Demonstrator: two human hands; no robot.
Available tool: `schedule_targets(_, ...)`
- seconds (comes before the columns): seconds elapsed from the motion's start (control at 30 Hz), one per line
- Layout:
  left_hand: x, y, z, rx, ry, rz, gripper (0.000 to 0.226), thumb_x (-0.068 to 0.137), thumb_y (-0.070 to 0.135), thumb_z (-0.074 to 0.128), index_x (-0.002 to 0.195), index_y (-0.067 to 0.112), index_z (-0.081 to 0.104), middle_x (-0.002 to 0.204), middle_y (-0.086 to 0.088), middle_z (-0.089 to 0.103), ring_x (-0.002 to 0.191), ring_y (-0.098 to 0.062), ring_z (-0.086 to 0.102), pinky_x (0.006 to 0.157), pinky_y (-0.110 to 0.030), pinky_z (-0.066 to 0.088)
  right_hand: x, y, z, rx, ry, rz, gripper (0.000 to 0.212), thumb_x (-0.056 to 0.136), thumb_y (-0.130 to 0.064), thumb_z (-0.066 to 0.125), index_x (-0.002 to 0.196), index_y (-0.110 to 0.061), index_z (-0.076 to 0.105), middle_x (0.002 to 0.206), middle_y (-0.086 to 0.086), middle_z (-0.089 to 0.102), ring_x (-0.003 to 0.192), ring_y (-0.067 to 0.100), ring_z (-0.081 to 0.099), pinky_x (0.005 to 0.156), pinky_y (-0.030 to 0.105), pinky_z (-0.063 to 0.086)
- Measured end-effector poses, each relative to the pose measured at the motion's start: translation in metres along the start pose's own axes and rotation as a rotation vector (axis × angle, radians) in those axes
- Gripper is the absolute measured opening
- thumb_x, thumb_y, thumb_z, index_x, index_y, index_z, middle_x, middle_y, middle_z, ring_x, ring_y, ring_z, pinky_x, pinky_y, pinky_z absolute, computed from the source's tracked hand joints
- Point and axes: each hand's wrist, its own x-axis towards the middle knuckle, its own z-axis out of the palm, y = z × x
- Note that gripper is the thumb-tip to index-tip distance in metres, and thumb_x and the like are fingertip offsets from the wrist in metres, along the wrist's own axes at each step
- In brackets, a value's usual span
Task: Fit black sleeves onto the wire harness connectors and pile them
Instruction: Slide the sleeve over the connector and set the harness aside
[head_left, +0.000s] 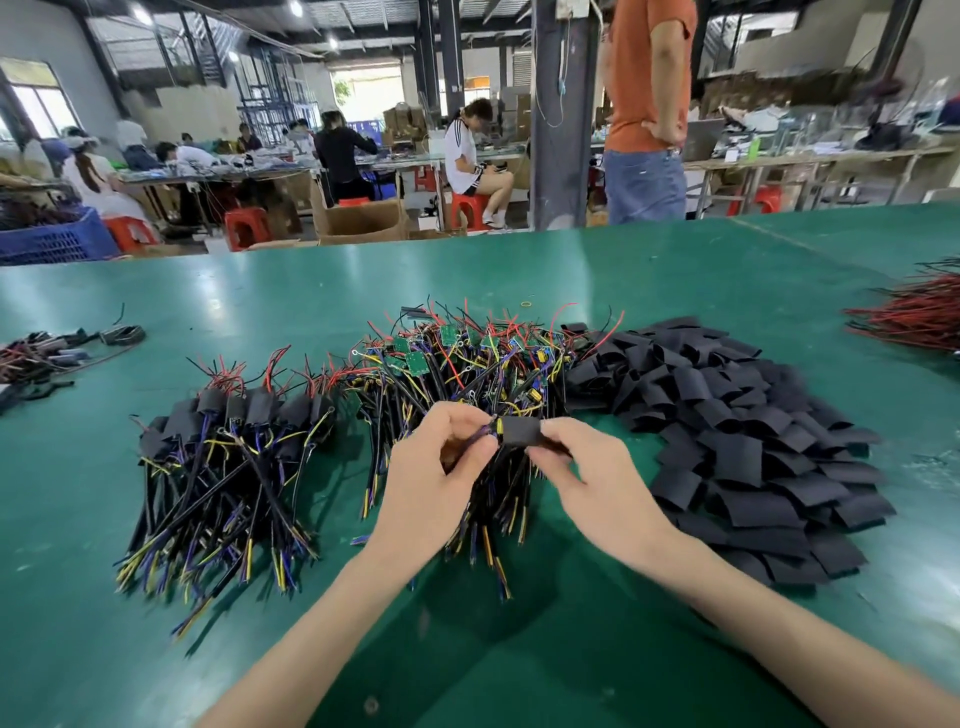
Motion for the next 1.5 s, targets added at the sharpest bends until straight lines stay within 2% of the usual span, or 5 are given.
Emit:
schedule_targets(0.57, 0.002, -0.001, -0.003, -0.120, -0.123, -0.163, 0.016, 0.085, 0.003, 0.066, 0.085, 0.019, 0.068, 0.066, 0.007, 0.066, 0.058, -0.007, 0.055, 0.060, -0.019, 0.045, 0.008, 0.001, -0.027, 0.238, -0.088, 0.016, 0.008, 0.076, -0.004, 0.072, 0.076, -0.005, 0.064, 0.056, -0.009, 0.058, 0.053, -0.002, 0.047, 0.057, 0.009, 0.034)
schedule_targets(1.1, 0.004, -0.005, -0.004, -0.271, -0.195, -0.336, 0.012, 0.084, 0.000, 0.064, 0.084, 0.011, 0.068, 0.064, 0.000, 0.067, 0.054, -0.006, 0.051, 0.053, -0.016, 0.042, 0.006, 0.004, -0.027, 0.152, -0.161, 0.001, 0.031, 0.062, -0.022, 0.084, 0.064, -0.008, 0.056, 0.054, 0.002, 0.050, 0.052, 0.005, 0.031, 0.049, 0.017, 0.024)
schedule_targets(1.27, 0.004, -0.003, -0.001, -0.264, -0.199, -0.325, 0.008, 0.085, 0.000, 0.064, 0.085, 0.008, 0.066, 0.067, -0.003, 0.067, 0.053, -0.007, 0.050, 0.052, -0.016, 0.041, 0.009, 0.012, -0.027, 0.074, -0.180, 0.008, 0.031, 0.064, -0.033, 0.082, 0.075, -0.016, 0.060, 0.058, 0.000, 0.051, 0.053, 0.007, 0.033, 0.052, 0.020, 0.028)
schedule_targets(1.4, 0.005, -0.004, -0.003, -0.298, -0.165, -0.355, 0.007, 0.087, 0.000, 0.062, 0.089, 0.006, 0.065, 0.067, -0.004, 0.068, 0.053, -0.007, 0.051, 0.050, -0.018, 0.041, 0.008, 0.009, -0.026, 0.036, -0.136, -0.042, 0.052, 0.069, -0.025, 0.081, 0.113, -0.032, 0.052, 0.097, -0.006, 0.055, 0.068, 0.009, 0.051, 0.068, 0.016, 0.042)
schedule_targets(1.5, 0.003, -0.004, -0.001, -0.304, -0.212, -0.369, 0.009, 0.088, 0.001, 0.062, 0.093, 0.008, 0.066, 0.070, -0.005, 0.069, 0.055, -0.011, 0.053, 0.050, -0.020, 0.044, 0.004, 0.003, -0.019, -0.001, -0.117, -0.179, 0.020, 0.082, -0.010, 0.070, 0.101, -0.012, 0.064, 0.091, -0.001, 0.058, 0.078, 0.001, 0.051, 0.073, 0.010, 0.039)
